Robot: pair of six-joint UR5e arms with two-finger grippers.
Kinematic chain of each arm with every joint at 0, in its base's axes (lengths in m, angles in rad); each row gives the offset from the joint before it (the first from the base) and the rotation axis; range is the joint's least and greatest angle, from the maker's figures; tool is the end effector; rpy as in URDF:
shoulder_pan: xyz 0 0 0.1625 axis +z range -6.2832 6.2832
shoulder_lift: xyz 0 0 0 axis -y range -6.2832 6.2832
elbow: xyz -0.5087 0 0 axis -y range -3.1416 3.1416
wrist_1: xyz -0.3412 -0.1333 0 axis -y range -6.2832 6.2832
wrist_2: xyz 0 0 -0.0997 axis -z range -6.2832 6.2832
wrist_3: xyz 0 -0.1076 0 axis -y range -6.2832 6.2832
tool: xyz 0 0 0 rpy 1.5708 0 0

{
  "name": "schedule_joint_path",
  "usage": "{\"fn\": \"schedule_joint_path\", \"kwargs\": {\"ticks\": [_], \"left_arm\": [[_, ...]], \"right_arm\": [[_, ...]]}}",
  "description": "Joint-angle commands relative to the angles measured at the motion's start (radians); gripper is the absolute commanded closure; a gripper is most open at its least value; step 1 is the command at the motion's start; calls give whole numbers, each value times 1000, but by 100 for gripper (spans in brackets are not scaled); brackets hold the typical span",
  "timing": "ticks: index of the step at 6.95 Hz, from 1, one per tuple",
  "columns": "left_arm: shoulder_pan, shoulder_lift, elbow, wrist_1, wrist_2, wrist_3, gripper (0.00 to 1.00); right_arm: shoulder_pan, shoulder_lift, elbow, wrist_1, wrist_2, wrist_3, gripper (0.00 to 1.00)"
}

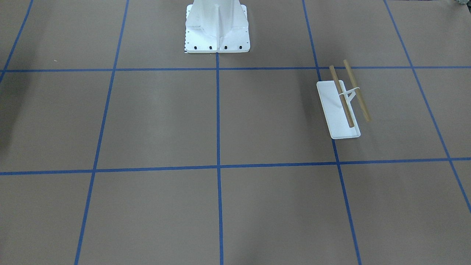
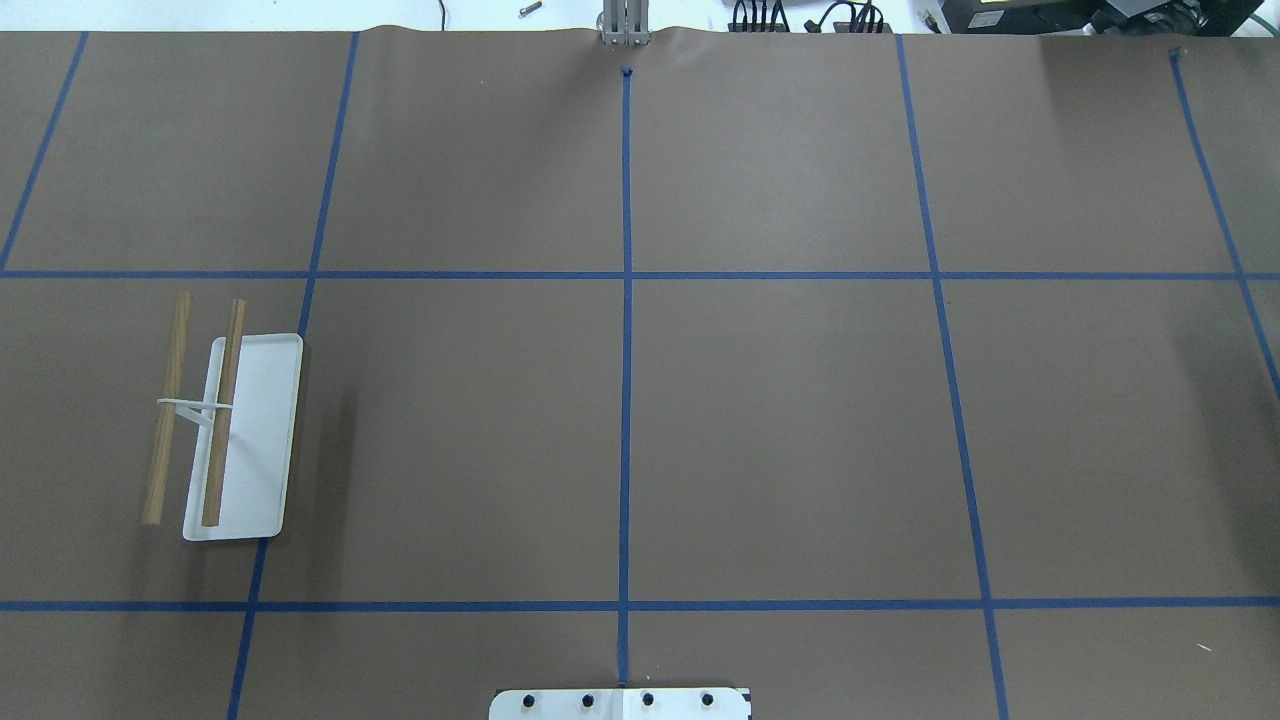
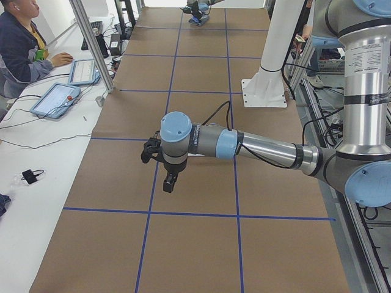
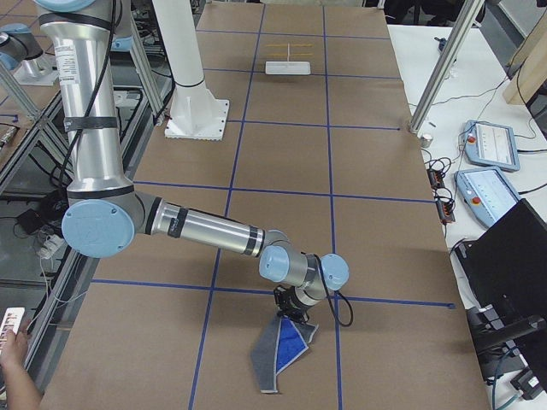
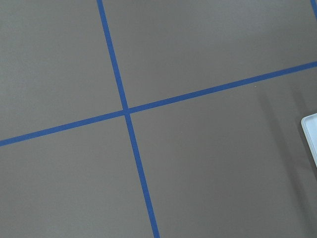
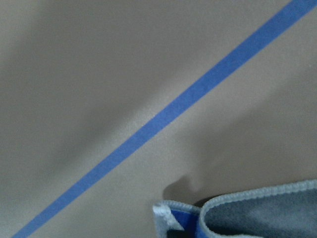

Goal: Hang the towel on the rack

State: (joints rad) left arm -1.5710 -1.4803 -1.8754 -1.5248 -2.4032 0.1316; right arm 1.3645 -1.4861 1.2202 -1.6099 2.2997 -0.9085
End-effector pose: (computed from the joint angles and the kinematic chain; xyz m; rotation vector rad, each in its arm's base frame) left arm -0.0538 -0.3978 0.6513 0.2129 0.8194 0.1934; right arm -0.0305 -0.4465 0.8655 -0.0259 -0.8106 -0.9450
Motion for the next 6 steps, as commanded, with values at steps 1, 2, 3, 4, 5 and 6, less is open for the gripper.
{"fn": "schedule_joint_path", "kwargs": {"ticks": [1, 2, 3, 4, 5, 6], "left_arm": [[-1, 0, -1, 0, -57, -3, 2], [-1, 0, 2, 2, -59, -3, 2], [-1, 0, 4, 2, -59, -1, 2], [-1, 0, 5, 2, -59, -1, 2], [-1, 0, 5, 0, -59, -1, 2], [-1, 0, 2, 2, -59, -1, 2]], "right_arm": [[4, 50, 30, -97, 21, -1, 100], [4, 31, 28, -85, 15, -7, 100], [4, 24, 25, -72, 14, -7, 54], [2, 20, 24, -71, 9, -13, 34], [-2, 17, 21, -71, 9, -22, 33], [-13, 11, 19, -71, 9, -23, 34]]}}
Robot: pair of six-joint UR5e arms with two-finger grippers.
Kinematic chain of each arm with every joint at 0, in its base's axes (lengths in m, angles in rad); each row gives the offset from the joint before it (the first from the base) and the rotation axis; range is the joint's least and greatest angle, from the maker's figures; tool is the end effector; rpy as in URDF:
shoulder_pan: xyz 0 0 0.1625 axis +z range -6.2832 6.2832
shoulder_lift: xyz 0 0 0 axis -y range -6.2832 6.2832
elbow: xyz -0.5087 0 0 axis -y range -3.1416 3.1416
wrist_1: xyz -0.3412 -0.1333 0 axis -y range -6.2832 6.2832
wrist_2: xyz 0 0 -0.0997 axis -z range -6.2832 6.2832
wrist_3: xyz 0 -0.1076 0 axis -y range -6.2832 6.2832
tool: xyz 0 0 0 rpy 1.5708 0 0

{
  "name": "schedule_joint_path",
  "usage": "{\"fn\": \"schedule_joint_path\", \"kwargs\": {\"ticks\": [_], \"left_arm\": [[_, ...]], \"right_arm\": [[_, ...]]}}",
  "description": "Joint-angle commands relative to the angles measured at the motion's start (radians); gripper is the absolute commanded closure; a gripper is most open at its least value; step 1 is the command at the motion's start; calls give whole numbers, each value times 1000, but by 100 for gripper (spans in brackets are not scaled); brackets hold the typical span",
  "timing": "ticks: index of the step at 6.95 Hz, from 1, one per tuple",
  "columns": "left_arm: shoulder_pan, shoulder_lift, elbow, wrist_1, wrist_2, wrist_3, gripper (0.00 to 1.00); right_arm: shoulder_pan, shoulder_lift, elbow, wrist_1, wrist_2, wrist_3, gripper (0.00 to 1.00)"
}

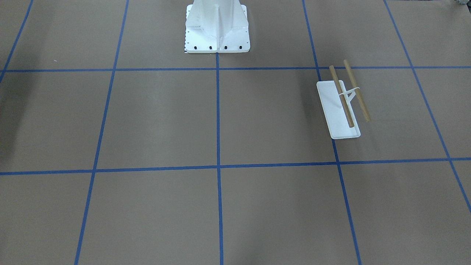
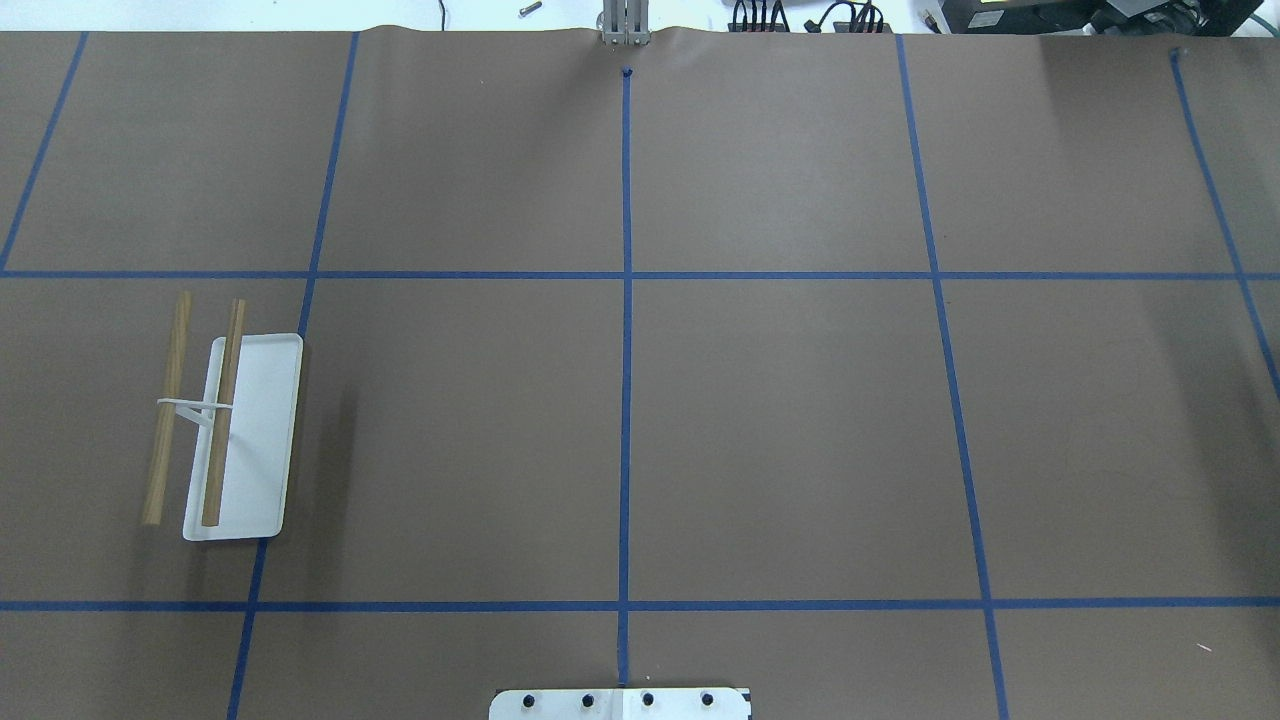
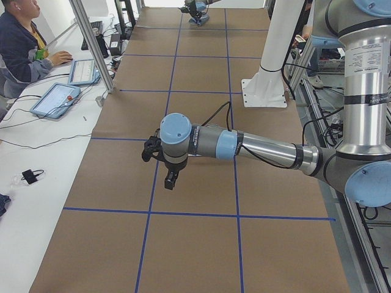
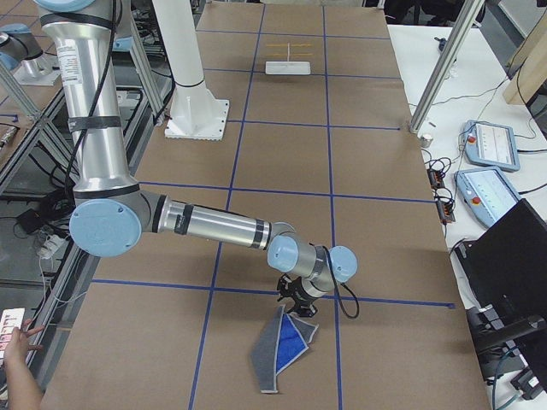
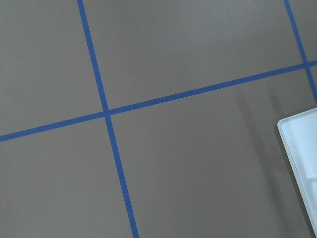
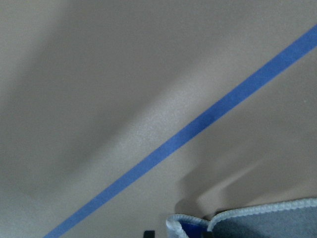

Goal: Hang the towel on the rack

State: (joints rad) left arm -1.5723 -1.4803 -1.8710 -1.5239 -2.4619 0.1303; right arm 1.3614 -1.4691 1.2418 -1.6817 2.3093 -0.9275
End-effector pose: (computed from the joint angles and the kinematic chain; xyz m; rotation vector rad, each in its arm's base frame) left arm -0.0502 -0.3970 0.6487 0.2104 0.8784 0.1925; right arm -0.0344 -0.4545 0.8536 -0.0469 -0.8305 -0.9491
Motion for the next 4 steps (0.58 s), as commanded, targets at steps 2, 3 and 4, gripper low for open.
{"fn": "schedule_joint_path", "kwargs": {"ticks": [2, 3, 4], "left_arm": [[-2, 0, -5, -1, 0, 0, 2], [-2, 0, -7, 1, 0, 0, 2], [-2, 0, -7, -1, 0, 0, 2]], "right_arm": [[-25, -7, -16, 0, -1, -1, 37], [-31, -8, -18, -1, 1, -1, 39], [-31, -8, -19, -1, -1, -4, 44]]}}
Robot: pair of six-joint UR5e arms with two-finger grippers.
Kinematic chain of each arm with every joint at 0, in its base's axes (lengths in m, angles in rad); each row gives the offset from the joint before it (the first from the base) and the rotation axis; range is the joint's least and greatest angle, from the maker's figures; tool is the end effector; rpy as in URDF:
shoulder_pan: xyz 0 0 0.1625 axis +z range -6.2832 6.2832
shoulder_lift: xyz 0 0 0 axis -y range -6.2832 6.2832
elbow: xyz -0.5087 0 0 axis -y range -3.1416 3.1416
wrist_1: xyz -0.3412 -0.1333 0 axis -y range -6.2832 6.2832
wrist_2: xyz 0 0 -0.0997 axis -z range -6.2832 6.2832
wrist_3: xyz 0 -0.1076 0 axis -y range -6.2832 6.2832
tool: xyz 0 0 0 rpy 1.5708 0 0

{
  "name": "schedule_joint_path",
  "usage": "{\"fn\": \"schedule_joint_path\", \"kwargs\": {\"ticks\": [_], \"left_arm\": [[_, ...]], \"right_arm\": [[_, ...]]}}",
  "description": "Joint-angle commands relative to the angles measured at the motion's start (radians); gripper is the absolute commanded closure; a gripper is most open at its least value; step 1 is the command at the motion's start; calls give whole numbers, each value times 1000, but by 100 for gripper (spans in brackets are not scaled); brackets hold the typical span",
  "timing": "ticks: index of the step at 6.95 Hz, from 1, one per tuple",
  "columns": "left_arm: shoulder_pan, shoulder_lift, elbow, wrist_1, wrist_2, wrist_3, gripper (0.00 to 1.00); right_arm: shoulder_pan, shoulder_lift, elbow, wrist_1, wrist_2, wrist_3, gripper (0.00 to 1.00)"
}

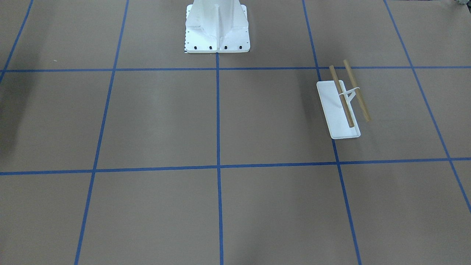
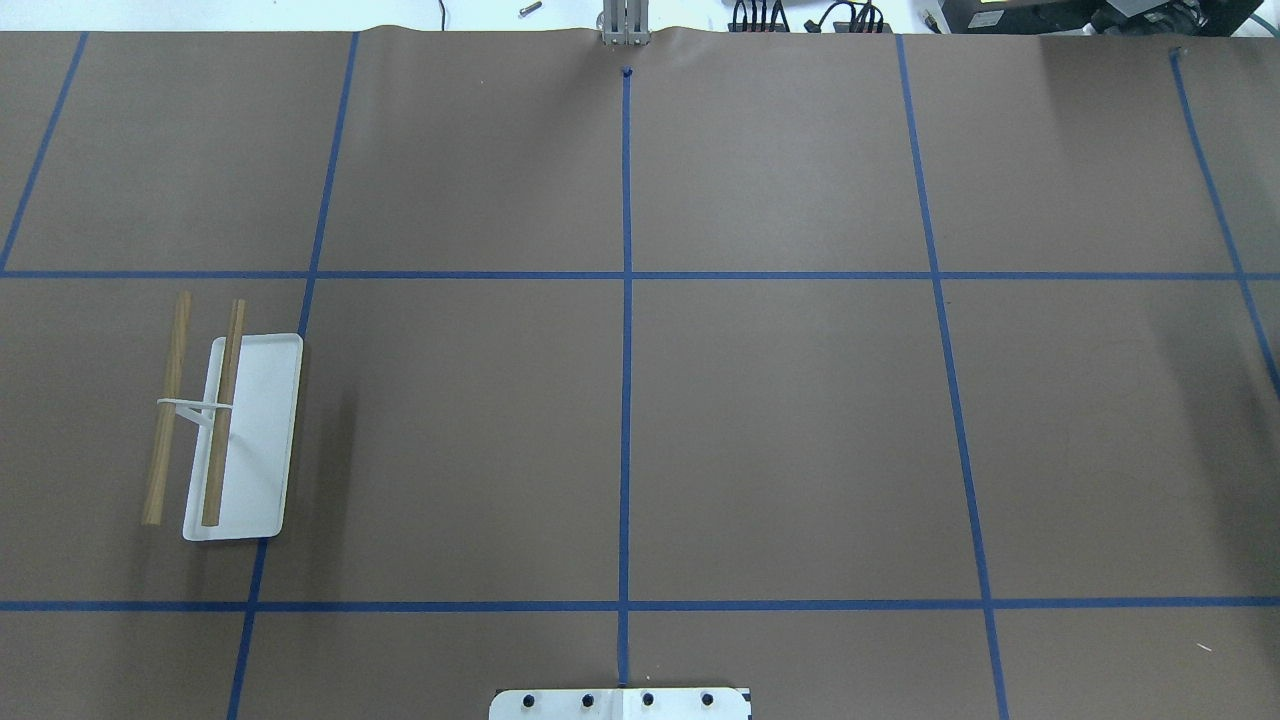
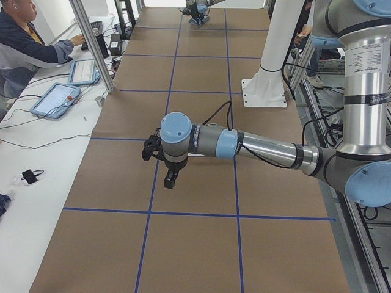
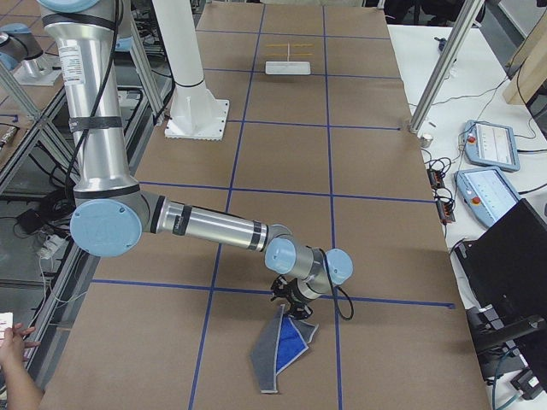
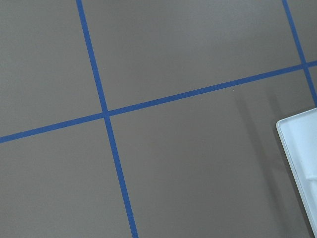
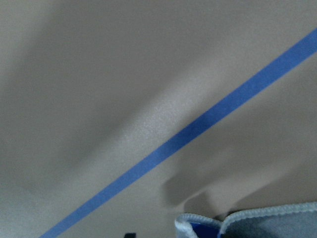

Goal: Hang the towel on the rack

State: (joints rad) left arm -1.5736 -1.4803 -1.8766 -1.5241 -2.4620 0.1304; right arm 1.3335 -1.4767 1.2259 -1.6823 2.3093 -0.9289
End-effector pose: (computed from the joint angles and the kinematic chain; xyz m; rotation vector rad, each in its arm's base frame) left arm -0.0507 -0.3968 0.6462 0.2164 0.8779 0.1939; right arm -0.0451 -0.4452 0.8634 -0.0809 -0.8381 -0.9665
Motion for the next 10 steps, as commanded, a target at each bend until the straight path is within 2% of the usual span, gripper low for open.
{"fn": "schedule_joint_path", "kwargs": {"ticks": [1, 2, 5, 6, 7, 8, 9, 10], "left_arm": [[0, 0, -1, 1, 0, 0, 2], [0, 0, -1, -1, 0, 0, 2], [0, 0, 1, -1, 0, 0, 2], [0, 0, -2, -1, 0, -2, 2], [0, 0, -2, 1, -2, -2, 2], [1, -3, -4, -1, -2, -50, 2], [3, -18, -6, -1, -2, -137, 2], [3, -69, -6, -17, -12, -264, 2]], "right_arm": [[-4, -1, -11, 1, -1, -5, 61], [-4, 1, -12, 1, -1, -7, 100], [-5, 13, -19, -2, 5, -15, 100], [1, 30, 7, -17, 16, -10, 100], [24, 39, 89, -111, 71, 5, 100], [33, 53, 257, -287, 84, 71, 100], [33, 68, 418, -406, 88, 219, 100], [32, 93, 526, -442, 141, 410, 100]]}}
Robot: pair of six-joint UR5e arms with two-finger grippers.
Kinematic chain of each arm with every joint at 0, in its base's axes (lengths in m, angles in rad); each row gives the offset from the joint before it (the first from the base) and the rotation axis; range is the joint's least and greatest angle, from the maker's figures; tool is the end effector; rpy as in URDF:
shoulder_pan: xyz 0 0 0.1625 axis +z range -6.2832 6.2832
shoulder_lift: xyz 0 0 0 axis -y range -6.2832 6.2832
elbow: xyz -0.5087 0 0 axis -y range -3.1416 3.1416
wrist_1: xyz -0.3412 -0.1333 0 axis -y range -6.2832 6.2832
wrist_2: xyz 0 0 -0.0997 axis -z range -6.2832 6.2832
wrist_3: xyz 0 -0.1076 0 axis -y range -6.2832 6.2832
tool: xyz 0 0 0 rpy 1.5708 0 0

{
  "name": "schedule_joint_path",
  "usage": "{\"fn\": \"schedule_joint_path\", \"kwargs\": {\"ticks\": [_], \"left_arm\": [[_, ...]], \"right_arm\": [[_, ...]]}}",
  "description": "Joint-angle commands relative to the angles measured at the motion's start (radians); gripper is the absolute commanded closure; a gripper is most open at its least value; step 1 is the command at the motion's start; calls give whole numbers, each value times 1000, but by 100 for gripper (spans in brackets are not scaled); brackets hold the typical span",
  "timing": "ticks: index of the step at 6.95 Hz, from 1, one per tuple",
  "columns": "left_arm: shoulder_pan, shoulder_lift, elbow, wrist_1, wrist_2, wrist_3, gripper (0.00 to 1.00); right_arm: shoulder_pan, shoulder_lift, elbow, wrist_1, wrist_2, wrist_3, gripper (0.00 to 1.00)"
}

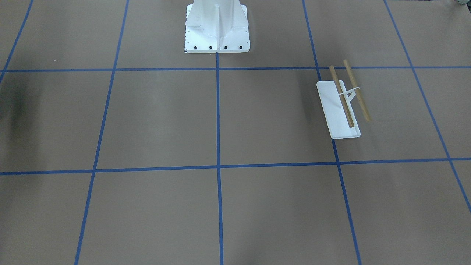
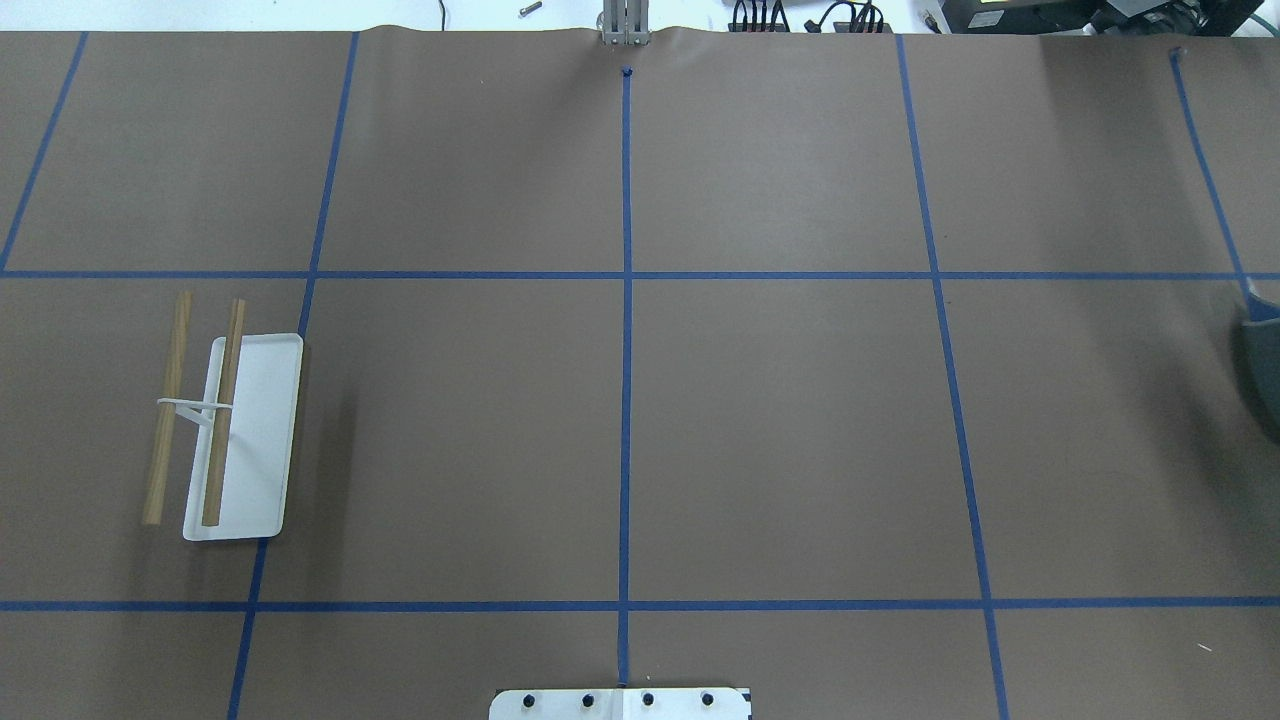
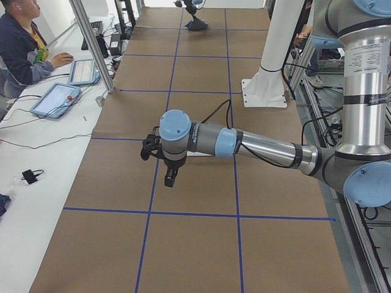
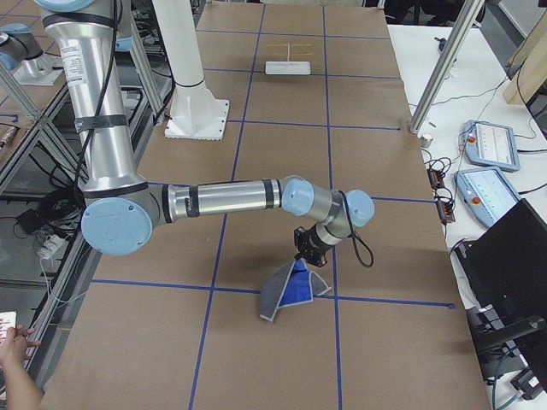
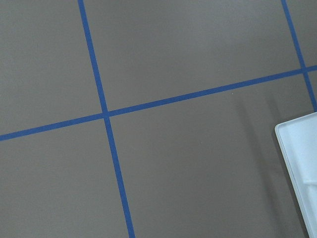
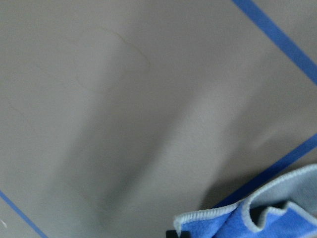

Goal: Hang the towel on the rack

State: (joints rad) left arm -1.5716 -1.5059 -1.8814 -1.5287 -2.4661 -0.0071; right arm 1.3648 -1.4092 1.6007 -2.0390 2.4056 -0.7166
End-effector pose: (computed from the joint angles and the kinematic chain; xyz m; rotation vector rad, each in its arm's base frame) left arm -0.0497 -0.4092 0.6329 0.1870 0.8927 0.0838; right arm -0.0484 -0.4935 0.6964 -0.0436 -0.8900 -0.7473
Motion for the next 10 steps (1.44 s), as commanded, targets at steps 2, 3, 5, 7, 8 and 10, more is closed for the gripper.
{"fn": "schedule_joint_path", "kwargs": {"ticks": [2, 3, 5, 7, 8, 10], "left_arm": [[13, -167, 51, -123, -140, -474, 2], [78, -253, 62, -148, -166, -657, 2], [183, -403, 106, -162, -166, -891, 2], [325, -514, 140, -182, -163, -1174, 2], [376, -583, 140, -195, -159, -1355, 8], [480, -710, 185, -322, -79, -1752, 3]], "right_arm": [[-50, 123, 284, -81, 130, 590, 100], [-97, 187, 335, -76, 138, 750, 100], [-191, 343, 378, -50, 136, 871, 100], [-286, 357, 384, 205, 130, 957, 100], [-330, 377, 363, 340, 100, 1035, 100], [-397, 529, 280, 407, 21, 1045, 100]]}}
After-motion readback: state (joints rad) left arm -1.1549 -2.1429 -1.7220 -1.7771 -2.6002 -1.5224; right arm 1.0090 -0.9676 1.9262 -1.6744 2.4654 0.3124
